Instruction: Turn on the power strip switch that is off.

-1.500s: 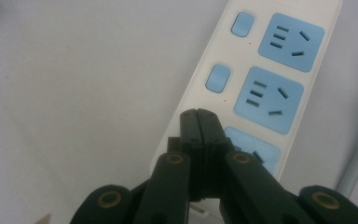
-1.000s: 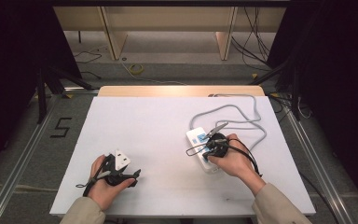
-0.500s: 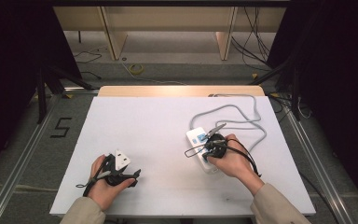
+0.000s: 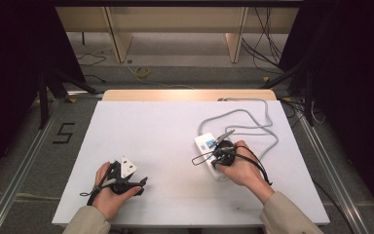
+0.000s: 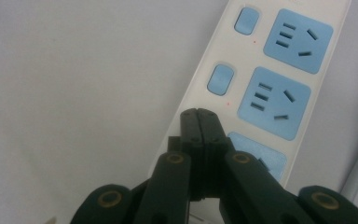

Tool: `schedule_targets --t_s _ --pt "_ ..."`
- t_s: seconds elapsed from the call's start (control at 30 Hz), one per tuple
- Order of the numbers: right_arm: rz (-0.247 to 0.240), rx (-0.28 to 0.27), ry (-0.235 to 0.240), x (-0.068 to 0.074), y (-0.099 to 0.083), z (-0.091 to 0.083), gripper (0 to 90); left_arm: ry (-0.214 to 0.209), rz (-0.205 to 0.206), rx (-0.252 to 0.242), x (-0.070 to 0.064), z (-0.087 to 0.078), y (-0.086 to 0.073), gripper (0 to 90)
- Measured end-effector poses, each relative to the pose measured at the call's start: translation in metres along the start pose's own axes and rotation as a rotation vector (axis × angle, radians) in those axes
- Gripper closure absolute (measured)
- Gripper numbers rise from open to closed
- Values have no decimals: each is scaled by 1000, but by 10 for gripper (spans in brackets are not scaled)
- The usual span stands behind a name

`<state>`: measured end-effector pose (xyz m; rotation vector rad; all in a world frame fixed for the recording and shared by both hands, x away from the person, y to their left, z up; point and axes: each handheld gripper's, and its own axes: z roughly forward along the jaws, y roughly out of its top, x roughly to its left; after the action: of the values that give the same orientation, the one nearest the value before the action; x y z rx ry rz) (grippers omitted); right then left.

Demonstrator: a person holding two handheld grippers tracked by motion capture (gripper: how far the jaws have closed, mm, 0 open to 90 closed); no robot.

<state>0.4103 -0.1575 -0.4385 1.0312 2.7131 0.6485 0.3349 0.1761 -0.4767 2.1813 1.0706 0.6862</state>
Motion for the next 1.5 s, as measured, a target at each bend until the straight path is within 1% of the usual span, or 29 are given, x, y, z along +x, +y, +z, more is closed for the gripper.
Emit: schedule_targets --t_s 0.1,0.27,0.53,0.67,0.8,0.87,1.0,1.03,1.1,1.27,1.5 --pt "7 1 10 -1 0 0 900 0 0 -1 0 0 0 190" --pt "13 3 13 -2 0 1 900 0 -1 -1 0 0 0 190" --pt "17 2 2 -1 0 2 900 -1 1 -1 0 0 0 190" --pt "8 4 -6 1 0 1 900 -1 1 -1 0 0 0 190" --pt "16 0 8 -1 0 1 900 0 3 2 1 0 0 190" --pt "21 -4 16 -2 -1 1 900 0 -3 -3 1 1 0 190" --pt "13 -16 22 -3 -1 1 900 -2 -2 -2 1 1 0 190" --pt "16 -19 28 -3 -1 0 900 -1 -2 -2 1 1 0 190" --pt "7 -17 38 -2 -1 0 896 0 -4 -4 1 0 0 190" --pt "-7 -20 39 1 -1 -1 886 0 -5 -4 1 1 -1 190" --pt "0 -31 34 -1 -1 -3 874 -3 0 1 1 1 -1 190"
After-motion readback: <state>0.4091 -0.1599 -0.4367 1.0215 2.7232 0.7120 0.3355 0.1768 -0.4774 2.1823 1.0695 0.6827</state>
